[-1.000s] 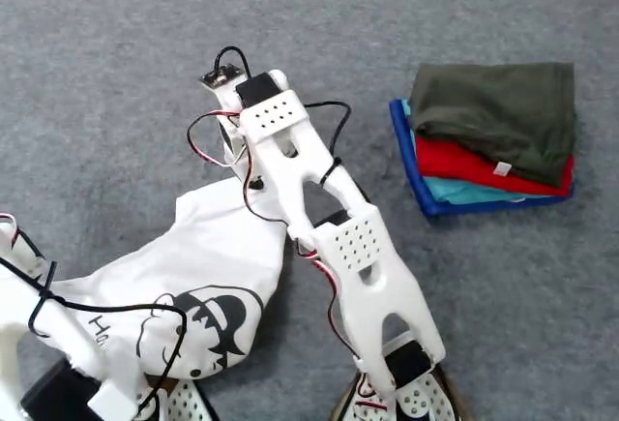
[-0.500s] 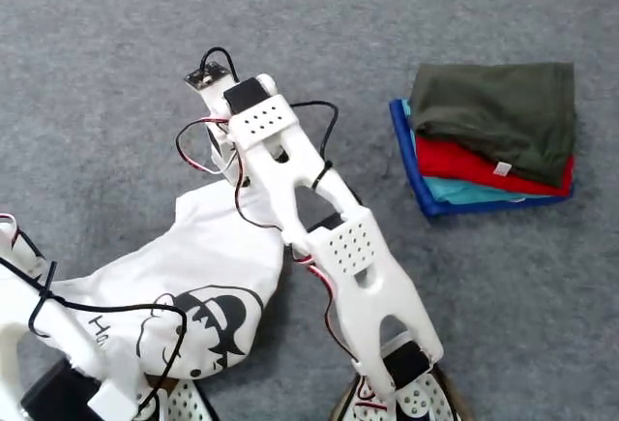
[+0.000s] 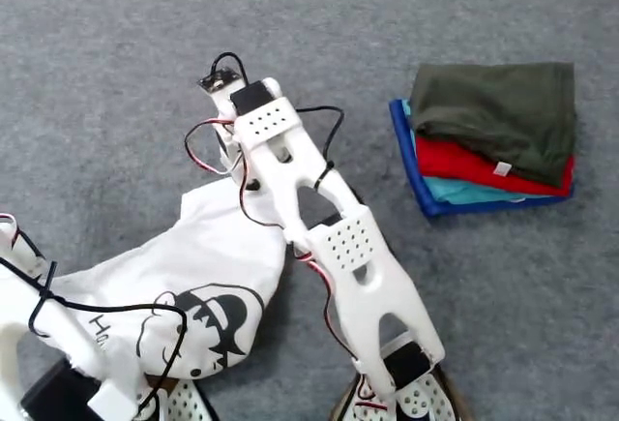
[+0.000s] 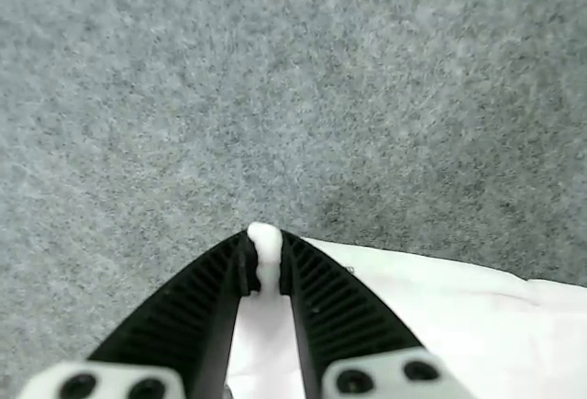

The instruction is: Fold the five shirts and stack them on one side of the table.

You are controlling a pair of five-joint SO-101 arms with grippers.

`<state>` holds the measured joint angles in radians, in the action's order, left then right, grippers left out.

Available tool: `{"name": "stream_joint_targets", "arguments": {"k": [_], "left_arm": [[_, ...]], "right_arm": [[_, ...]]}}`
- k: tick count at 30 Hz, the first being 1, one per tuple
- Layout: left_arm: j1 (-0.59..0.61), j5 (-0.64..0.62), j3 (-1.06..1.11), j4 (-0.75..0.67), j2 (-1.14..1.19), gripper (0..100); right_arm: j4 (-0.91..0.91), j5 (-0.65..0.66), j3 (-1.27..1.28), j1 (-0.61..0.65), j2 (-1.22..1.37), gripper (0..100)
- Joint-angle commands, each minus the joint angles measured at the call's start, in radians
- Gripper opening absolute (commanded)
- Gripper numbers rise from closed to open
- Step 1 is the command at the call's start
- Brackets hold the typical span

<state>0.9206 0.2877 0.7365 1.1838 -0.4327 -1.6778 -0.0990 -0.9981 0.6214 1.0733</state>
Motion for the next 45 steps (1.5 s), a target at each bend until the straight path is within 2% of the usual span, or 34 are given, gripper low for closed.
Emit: {"name": "stream_joint_targets", "arguments": {"k": [1, 15, 18, 22, 32, 40, 45], "left_arm": [[-0.005, 0.008, -0.012, -0.011, -0.03, 2], [-0.003, 0.008, -0.009, -0.011, -0.03, 2], [-0.002, 0.008, -0.011, -0.011, -0.03, 2], [-0.006, 0.008, -0.009, -0.011, -0.03, 2], [0.002, 0.002, -0.057, -0.002, -0.048, 2], [0.003, -0.003, -0.236, 0.0, -0.363, 2], [0.011, -0.064, -0.336, -0.008, -0.616, 2]], "right_arm": [[0.02, 0.012, -0.036, 0.013, 0.001, 6.3], [0.061, 0.032, -0.042, -0.019, -0.005, 6.2], [0.086, 0.064, -0.065, -0.033, -0.012, 1.7], [0.069, 0.186, -0.168, -0.018, -0.021, 0.5], [-0.084, 0.379, -0.682, -0.007, -0.068, 0.5], [-0.097, 0.404, -0.667, -0.008, -0.475, 0.5], [-0.097, 0.414, -0.668, -0.007, -0.682, 0.5]]}}
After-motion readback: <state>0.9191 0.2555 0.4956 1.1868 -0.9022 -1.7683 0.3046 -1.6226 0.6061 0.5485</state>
